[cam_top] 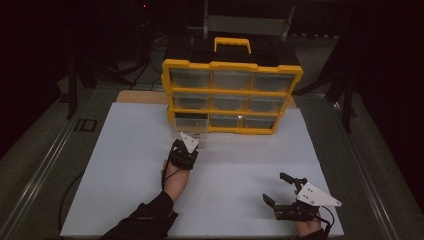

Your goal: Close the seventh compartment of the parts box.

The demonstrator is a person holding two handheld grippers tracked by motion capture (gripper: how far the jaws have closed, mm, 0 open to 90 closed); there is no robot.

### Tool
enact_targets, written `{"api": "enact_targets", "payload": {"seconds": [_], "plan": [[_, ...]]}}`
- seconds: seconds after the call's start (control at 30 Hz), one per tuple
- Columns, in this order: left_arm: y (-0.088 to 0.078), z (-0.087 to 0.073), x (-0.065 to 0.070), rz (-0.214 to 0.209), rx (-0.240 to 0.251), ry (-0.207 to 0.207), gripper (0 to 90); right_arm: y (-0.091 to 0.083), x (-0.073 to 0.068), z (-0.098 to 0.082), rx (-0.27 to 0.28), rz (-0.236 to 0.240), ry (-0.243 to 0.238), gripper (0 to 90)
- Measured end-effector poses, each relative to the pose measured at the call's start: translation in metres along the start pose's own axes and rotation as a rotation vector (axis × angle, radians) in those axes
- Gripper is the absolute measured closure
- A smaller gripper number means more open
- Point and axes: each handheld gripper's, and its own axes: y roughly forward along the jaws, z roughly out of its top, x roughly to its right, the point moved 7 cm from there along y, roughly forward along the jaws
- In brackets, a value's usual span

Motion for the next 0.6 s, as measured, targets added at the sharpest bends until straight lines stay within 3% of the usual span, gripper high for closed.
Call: {"api": "enact_targets", "payload": {"seconds": [0.6], "plan": [[0.0083,0.0016,-0.0073,0.004,-0.019,0.004,88.3,0.0007,-0.0003,-0.0003,-0.004,0.001,-0.002,9.2]]}}
